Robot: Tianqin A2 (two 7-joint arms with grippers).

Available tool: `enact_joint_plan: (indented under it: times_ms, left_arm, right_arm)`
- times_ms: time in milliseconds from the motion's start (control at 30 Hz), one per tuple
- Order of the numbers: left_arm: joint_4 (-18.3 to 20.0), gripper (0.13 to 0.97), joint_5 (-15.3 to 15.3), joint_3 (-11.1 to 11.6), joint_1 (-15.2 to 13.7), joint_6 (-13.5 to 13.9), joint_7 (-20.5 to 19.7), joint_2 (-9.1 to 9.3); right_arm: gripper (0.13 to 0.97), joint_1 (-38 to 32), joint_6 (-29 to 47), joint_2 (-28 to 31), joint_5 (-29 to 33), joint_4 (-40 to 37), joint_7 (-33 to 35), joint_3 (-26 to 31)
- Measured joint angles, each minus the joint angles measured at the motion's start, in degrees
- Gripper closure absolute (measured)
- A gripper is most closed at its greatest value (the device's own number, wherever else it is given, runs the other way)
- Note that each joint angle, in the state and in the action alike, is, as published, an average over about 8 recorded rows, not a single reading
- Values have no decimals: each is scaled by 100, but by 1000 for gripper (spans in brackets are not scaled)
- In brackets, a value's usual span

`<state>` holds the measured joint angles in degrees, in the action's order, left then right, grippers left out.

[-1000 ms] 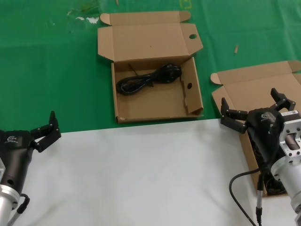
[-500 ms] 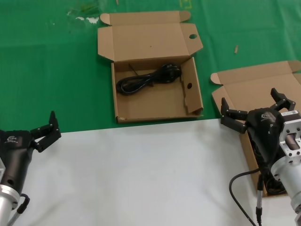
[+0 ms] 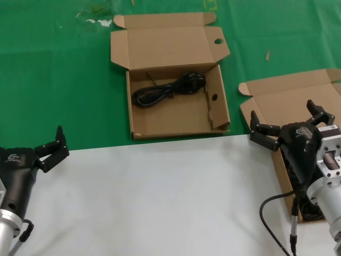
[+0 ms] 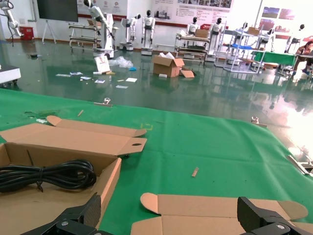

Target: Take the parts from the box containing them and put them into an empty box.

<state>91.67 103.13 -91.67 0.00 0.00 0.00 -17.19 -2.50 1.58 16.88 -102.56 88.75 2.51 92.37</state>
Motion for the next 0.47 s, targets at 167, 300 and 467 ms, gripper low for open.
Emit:
enact_joint_plan:
  times_ms: [167,300,467]
  left_arm:
    - [0,132,0,0,0,0,0,0]
    - [0,132,0,0,0,0,0,0]
    - [0,132,0,0,0,0,0,0]
  right_arm:
    - [129,0,0,0,0,0,0,0]
    - [129,0,0,0,0,0,0,0]
    - [129,0,0,0,0,0,0,0]
